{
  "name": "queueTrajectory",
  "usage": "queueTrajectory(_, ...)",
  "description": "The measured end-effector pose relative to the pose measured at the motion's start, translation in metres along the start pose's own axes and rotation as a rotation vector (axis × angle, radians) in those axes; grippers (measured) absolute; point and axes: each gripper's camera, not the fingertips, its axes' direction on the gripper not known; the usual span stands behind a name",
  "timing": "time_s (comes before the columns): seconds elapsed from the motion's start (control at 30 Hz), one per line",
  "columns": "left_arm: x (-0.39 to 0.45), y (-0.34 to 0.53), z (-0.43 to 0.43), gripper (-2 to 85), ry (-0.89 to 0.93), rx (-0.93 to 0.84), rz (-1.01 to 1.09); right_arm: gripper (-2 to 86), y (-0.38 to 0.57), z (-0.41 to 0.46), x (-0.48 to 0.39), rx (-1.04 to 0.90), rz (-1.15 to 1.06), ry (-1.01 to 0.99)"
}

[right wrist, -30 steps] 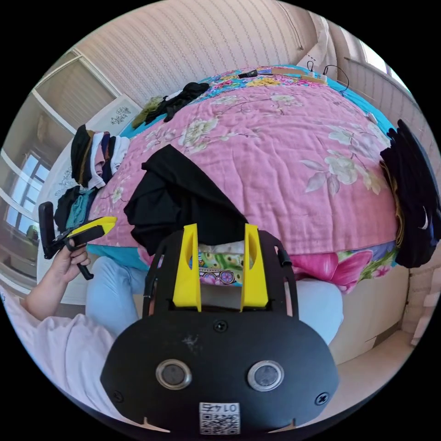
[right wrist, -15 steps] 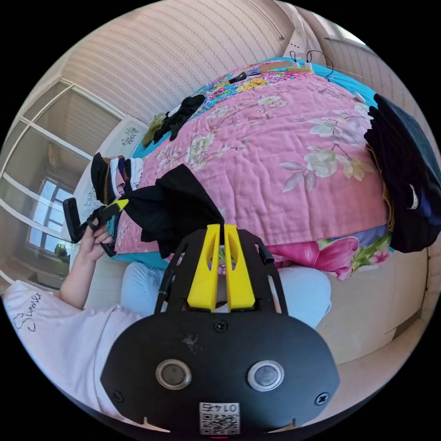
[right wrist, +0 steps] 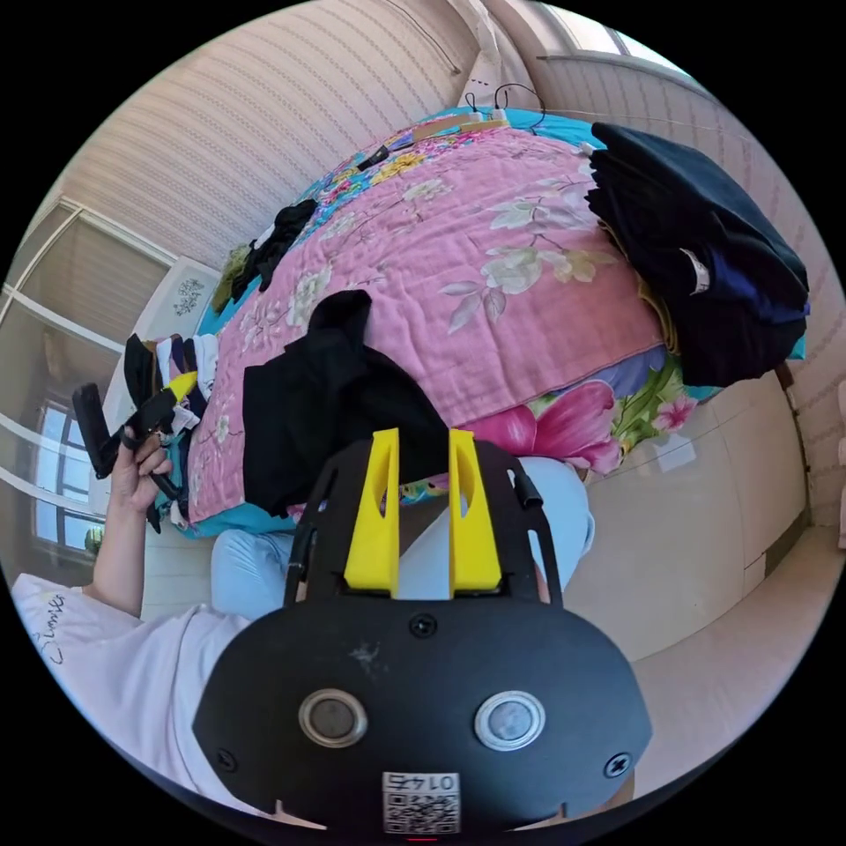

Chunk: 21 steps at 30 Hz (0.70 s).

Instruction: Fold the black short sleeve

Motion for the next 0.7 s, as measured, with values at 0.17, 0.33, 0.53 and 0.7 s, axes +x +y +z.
queueTrajectory(0.17,-0.032,0.068,-0.031,6.4,-0.244,-0.059,-0.2,10.6,-0.001,0.002,-0.02,-0.037,-0.074,-0.144)
queueTrajectory(0.33,-0.057,0.121,-0.029,8.4,-0.183,-0.081,-0.46,10.8,-0.003,0.023,-0.03,-0.145,-0.018,-0.166)
queueTrajectory(0.53,-0.063,0.134,-0.002,3.9,-0.099,-0.155,-0.524,2.8,0.013,0.025,-0.048,-0.159,0.037,-0.3)
queueTrajectory(0.7,-0.054,0.139,-0.036,-0.7,-0.042,-0.072,-0.47,0.7,0.024,-0.04,-0.071,-0.008,-0.064,-0.444)
